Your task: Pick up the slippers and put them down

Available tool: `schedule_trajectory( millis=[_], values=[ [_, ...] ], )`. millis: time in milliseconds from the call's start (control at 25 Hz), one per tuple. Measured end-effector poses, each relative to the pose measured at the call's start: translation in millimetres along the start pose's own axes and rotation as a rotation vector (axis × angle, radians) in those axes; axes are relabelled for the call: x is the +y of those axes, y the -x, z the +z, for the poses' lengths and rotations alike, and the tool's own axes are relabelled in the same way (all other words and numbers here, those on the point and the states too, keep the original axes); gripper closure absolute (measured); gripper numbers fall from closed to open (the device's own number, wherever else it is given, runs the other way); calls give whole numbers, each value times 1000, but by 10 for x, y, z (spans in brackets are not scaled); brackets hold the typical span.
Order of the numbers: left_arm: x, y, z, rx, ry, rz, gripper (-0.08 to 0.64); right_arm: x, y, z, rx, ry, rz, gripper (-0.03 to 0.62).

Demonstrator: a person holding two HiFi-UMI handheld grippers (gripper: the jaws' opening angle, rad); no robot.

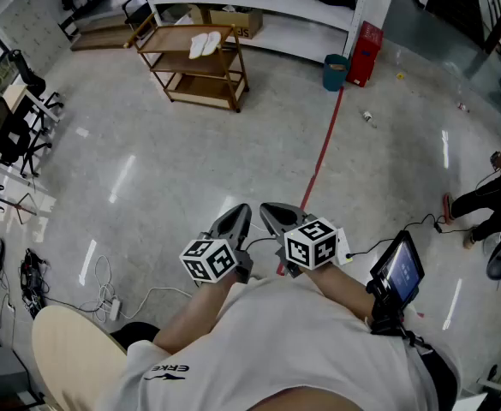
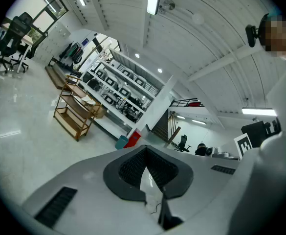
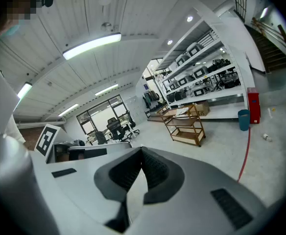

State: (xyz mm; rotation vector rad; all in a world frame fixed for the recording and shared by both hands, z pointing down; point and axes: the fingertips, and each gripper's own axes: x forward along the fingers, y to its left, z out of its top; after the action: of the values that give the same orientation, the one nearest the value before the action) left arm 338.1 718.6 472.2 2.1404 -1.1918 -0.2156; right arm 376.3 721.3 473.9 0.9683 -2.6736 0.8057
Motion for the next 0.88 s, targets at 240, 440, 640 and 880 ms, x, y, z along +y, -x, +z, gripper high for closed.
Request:
schedule_trajectory(
  millis=[240,440,640,880],
  values=[
    [34,-39,-32,9,5,4,555,-48,-14,-41,7,-17,-2,588],
    [1,-76,-69,18,12,13,556,-86,34,-35,8,-40,6,588],
    [-44,-135,-129,26,10,24,556,-174,113,-30,-7,-72,13,588],
    [-126,-265,-211,26,11,49,555,-368,244,-37,-10,-98,22,588]
  ],
)
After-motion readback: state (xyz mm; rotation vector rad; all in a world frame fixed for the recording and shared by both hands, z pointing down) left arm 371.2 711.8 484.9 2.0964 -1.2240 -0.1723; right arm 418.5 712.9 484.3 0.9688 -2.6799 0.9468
